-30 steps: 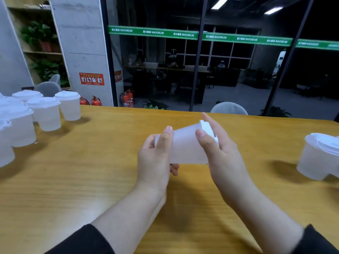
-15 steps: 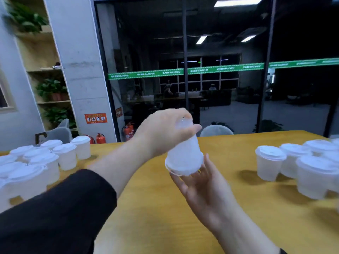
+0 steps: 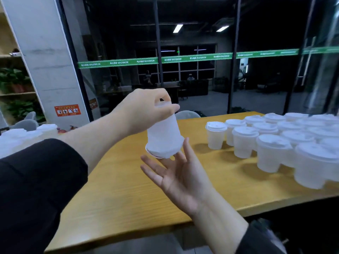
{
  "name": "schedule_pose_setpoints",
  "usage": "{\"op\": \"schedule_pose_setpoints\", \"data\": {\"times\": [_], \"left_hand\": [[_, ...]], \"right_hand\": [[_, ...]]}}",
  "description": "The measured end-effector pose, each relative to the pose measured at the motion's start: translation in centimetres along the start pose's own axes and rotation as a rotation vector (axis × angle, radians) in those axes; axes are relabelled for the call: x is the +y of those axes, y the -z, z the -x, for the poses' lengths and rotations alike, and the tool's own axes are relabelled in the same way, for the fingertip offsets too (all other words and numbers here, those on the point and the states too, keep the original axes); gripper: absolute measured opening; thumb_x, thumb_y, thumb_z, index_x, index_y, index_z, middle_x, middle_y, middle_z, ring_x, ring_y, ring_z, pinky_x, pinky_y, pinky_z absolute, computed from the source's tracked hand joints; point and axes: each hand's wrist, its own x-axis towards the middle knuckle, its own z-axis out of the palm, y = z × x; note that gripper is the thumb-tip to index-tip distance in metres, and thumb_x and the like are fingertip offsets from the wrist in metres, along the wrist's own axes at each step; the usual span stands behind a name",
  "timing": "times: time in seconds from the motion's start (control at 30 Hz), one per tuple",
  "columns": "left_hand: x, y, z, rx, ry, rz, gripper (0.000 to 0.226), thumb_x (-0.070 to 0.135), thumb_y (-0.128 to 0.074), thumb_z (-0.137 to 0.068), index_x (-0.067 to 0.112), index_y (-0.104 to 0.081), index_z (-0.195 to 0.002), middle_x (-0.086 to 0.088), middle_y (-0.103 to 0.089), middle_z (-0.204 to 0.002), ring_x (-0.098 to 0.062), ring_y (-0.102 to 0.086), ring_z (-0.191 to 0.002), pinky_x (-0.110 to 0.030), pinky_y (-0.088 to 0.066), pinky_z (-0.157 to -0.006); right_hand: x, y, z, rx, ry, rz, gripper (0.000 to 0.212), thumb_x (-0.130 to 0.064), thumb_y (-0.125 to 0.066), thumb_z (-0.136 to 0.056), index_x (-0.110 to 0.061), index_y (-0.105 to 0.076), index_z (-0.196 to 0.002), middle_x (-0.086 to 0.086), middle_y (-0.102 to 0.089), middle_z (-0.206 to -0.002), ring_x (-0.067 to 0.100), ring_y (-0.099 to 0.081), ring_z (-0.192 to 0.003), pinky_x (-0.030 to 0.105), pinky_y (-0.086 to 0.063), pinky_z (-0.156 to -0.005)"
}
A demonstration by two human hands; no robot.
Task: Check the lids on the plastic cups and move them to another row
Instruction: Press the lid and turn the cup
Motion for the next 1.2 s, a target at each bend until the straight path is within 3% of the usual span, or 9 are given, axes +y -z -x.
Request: {"op": "schedule_pose_setpoints", "data": {"times": [0.2,0.27,0.37,0.47,0.63,0.77,0.9,1.03,1.2], "left_hand": [[0.9,-6.3,2.0,0.268,0.117,0.453,0.025,0.052,-0.057,-0.101,0.027,-0.060,-0.100,-0.004,-0.066,-0.090,-0.023,-0.063,-0.073,-0.035,-0.051,-0.062],[1.5,-9.3,2.9,0.207,0.191,0.646,0.023,0.046,-0.055,-0.104,0.024,-0.059,-0.110,-0.004,-0.067,-0.102,-0.019,-0.066,-0.077,-0.022,-0.051,-0.061],[1.9,-13.7,3.4,0.026,0.249,0.738,0.028,0.040,-0.051,-0.106,0.024,-0.057,-0.129,0.000,-0.068,-0.116,-0.017,-0.066,-0.099,-0.021,-0.051,-0.074],[2.5,-17.0,3.0,-0.114,0.281,0.814,0.034,0.035,-0.047,-0.109,0.026,-0.061,-0.139,0.013,-0.069,-0.123,0.002,-0.062,-0.110,-0.008,-0.046,-0.077],[4.5,-20.5,1.3,-0.288,0.524,1.205,0.049,0.060,-0.028,-0.107,0.036,-0.071,-0.114,0.029,-0.073,-0.110,0.011,-0.060,-0.109,-0.024,-0.042,-0.089],[5.0,-22.3,-0.2,-0.289,0.634,1.360,0.046,0.056,-0.029,-0.109,0.032,-0.068,-0.114,0.024,-0.077,-0.106,0.000,-0.064,-0.114,-0.033,-0.043,-0.105],[5.3,-22.8,-1.8,-0.255,0.778,1.354,0.041,0.055,-0.034,-0.109,0.028,-0.058,-0.128,-0.008,-0.067,-0.132,-0.024,-0.068,-0.112,-0.036,-0.056,-0.088],[5.3,-23.7,-3.4,-0.231,0.862,1.381,0.061,0.059,-0.036,-0.107,0.017,-0.048,-0.150,-0.021,-0.061,-0.139,-0.033,-0.071,-0.105,-0.040,-0.061,-0.084],[5.7,-24.7,-4.6,-0.206,0.844,1.429,0.060,0.056,-0.036,-0.108,0.014,-0.048,-0.150,-0.017,-0.065,-0.124,-0.034,-0.068,-0.113,-0.046,-0.057,-0.101]], "right_hand": [[-4.6,2.0,2.2,0.098,0.093,0.047,0.056,-0.049,-0.068,-0.093,-0.012,-0.059,-0.134,0.029,-0.058,-0.135,0.048,-0.069,-0.110,0.055,-0.060,-0.087],[-6.4,2.8,2.4,0.185,0.190,0.116,0.045,-0.044,-0.070,-0.094,-0.013,-0.064,-0.127,0.024,-0.062,-0.132,0.044,-0.070,-0.109,0.055,-0.060,-0.090],[-8.7,4.5,2.6,0.305,0.295,0.269,0.040,-0.036,-0.073,-0.094,-0.021,-0.063,-0.130,0.012,-0.067,-0.127,0.037,-0.071,-0.108,0.053,-0.061,-0.087],[-9.9,6.5,2.1,0.365,0.369,0.529,0.049,-0.032,-0.076,-0.092,-0.031,-0.057,-0.136,0.002,-0.066,-0.128,0.029,-0.068,-0.112,0.055,-0.061,-0.088],[-10.4,10.0,0.2,0.413,0.536,0.915,0.044,-0.023,-0.080,-0.087,-0.046,-0.052,-0.112,-0.017,-0.065,-0.114,0.005,-0.066,-0.104,0.039,-0.057,-0.094],[-11.9,12.3,-1.7,0.449,0.602,1.096,0.052,-0.024,-0.081,-0.087,-0.043,-0.048,-0.122,-0.028,-0.059,-0.111,-0.012,-0.062,-0.100,0.016,-0.052,-0.085],[-12.7,14.0,-3.5,0.589,0.597,1.104,0.065,-0.038,-0.076,-0.091,-0.034,-0.041,-0.146,-0.017,-0.052,-0.124,0.003,-0.056,-0.116,0.029,-0.045,-0.098],[-13.0,15.8,-4.7,0.748,0.572,1.109,0.042,-0.044,-0.063,-0.099,-0.020,-0.059,-0.133,-0.009,-0.062,-0.116,0.013,-0.060,-0.110,0.031,-0.048,-0.091],[-13.4,16.9,-5.6,0.730,0.573,1.000,0.046,-0.058,-0.049,-0.091,-0.023,-0.073,-0.108,-0.007,-0.076,-0.103,0.016,-0.071,-0.103,0.048,-0.057,-0.095]]}}
